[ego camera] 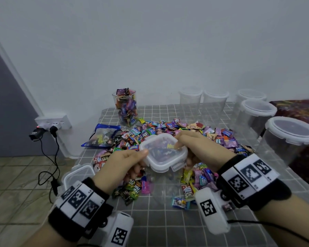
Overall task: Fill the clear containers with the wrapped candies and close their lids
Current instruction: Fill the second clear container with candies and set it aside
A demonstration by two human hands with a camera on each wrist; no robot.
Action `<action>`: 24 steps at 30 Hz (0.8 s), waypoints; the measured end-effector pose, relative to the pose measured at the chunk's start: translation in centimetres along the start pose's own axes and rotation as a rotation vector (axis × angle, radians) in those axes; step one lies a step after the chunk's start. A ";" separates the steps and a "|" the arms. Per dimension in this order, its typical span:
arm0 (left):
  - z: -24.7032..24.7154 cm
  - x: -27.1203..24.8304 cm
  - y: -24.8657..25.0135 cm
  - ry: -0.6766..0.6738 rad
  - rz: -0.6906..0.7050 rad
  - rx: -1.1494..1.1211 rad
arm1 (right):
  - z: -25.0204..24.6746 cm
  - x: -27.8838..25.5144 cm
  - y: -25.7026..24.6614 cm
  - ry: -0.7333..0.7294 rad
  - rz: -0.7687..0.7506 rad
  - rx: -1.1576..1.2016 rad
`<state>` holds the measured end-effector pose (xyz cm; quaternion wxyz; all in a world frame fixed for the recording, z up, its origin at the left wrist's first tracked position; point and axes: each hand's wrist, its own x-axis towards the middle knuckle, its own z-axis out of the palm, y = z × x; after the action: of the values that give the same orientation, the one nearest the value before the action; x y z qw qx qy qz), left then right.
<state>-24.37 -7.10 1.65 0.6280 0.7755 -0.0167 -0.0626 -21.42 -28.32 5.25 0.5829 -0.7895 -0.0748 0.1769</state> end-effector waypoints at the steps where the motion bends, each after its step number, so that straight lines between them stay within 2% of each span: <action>1: 0.0 0.2 0.2 0.006 -0.011 -0.024 | 0.0 0.0 0.1 -0.013 0.003 0.023; 10: 0.7 1.0 0.8 -0.100 -0.087 -0.236 | -0.6 -0.4 0.6 -0.102 0.019 0.180; 17: 0.9 1.6 0.1 -0.111 -0.133 -0.382 | -0.9 -0.8 1.7 -0.058 -0.048 0.024; 19: 1.1 1.8 0.0 -0.107 -0.128 -0.458 | -1.1 -0.9 2.1 -0.141 -0.058 -0.062; 21: 1.3 2.1 0.0 -0.084 -0.104 -0.494 | -0.9 -1.4 1.9 -0.261 -0.106 -0.047; 22: 1.4 2.2 0.1 -0.075 -0.092 -0.478 | -0.6 -1.6 1.7 -0.319 -0.138 -0.026; 24: 1.5 2.2 0.2 -0.044 -0.054 -0.376 | -0.4 -1.2 2.3 -0.329 -0.162 -0.055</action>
<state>-22.34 -8.81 1.42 0.7593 0.6433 0.0024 -0.0981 -22.55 -29.82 3.37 0.5535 -0.7569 -0.2373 0.2539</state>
